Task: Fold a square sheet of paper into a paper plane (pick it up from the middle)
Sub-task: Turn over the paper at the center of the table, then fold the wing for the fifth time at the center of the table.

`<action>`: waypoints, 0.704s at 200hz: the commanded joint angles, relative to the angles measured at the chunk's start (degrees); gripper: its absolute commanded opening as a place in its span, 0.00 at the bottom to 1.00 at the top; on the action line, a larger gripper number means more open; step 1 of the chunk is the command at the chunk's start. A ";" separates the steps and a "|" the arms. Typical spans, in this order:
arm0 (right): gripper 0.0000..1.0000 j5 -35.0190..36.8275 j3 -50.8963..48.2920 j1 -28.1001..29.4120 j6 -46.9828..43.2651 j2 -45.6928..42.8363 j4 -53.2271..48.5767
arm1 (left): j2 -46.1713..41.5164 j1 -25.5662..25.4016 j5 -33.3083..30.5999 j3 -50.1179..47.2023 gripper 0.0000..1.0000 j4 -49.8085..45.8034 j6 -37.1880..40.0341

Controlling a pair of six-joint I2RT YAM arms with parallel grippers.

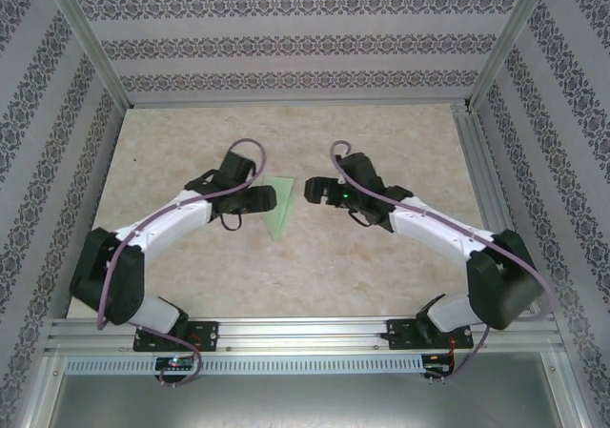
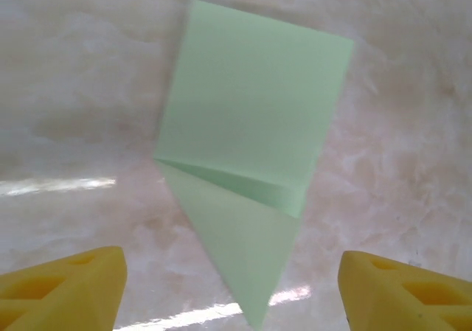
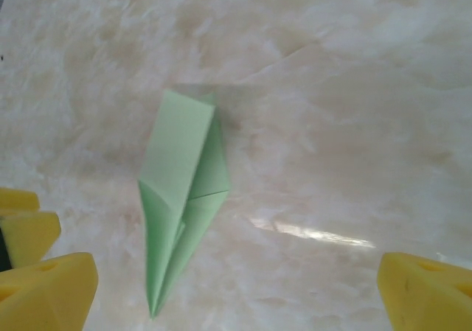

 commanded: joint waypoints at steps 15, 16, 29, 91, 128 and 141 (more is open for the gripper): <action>0.93 3.74 9.54 8.96 -0.49 9.30 -1.43 | -4.58 7.95 6.68 -7.78 0.80 6.09 -5.04; 0.93 3.71 9.81 9.23 -0.51 9.62 -1.56 | -4.63 8.11 6.70 -7.94 0.80 6.13 -5.09; 0.86 2.97 13.45 11.87 -0.30 13.53 -2.66 | -5.76 10.14 7.35 -9.92 0.82 6.95 -5.84; 0.54 -3.52 22.97 14.13 2.10 26.20 -5.63 | -7.61 14.82 8.77 -13.95 0.87 8.41 -6.56; 0.45 -4.76 23.87 12.38 1.75 29.42 -5.64 | -6.06 14.96 11.64 -13.99 0.87 10.71 -6.75; 0.43 -4.59 23.79 11.64 1.58 30.18 -5.54 | -5.18 15.02 13.16 -13.98 0.87 11.68 -6.65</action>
